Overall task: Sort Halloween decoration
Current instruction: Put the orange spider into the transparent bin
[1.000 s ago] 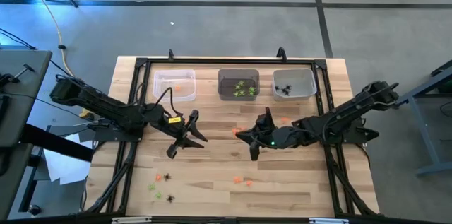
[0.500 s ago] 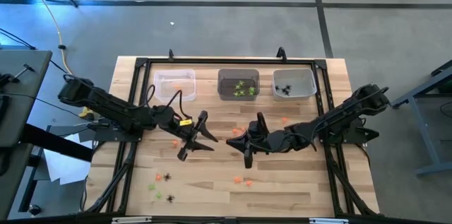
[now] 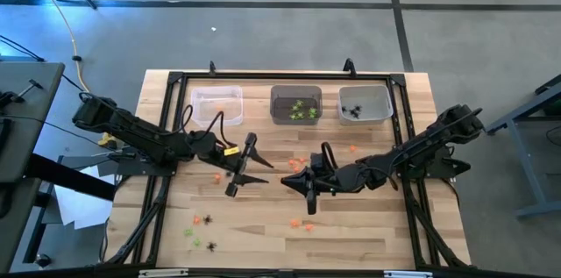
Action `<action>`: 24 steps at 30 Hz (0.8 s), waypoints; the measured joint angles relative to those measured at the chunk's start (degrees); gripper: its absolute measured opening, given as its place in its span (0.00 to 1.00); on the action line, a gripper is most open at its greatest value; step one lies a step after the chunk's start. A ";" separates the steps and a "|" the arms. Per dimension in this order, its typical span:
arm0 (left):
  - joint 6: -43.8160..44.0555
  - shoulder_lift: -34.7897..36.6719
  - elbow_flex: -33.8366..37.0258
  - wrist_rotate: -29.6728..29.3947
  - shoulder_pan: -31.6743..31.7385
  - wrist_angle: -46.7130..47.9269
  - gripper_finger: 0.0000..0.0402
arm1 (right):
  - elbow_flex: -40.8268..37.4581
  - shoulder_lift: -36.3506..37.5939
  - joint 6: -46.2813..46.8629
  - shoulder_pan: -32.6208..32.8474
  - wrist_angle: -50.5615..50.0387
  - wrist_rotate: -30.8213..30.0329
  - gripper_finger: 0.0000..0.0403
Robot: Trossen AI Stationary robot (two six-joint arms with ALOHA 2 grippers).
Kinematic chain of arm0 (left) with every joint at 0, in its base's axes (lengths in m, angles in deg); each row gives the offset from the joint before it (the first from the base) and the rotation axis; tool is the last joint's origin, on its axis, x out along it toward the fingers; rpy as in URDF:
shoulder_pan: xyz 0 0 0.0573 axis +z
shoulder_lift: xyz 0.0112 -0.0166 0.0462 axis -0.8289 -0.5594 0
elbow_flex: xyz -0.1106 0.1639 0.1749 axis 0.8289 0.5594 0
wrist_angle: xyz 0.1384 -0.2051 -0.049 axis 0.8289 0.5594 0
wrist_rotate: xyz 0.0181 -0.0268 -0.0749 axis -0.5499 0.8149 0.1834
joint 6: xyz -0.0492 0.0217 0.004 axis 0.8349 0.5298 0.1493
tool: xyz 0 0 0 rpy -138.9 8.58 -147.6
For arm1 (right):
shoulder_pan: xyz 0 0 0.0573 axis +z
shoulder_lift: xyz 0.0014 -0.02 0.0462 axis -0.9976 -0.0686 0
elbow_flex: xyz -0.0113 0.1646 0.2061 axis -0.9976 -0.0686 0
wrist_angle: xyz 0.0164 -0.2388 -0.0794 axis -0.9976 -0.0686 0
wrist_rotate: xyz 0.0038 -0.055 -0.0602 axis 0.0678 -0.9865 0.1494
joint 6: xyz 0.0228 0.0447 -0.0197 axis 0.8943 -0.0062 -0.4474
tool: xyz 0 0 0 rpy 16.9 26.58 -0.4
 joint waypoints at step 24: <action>-0.01 0.02 0.01 -4.36 0.03 -0.53 0.49 | 0.00 0.00 -2.58 -1.96 1.32 0.09 0.00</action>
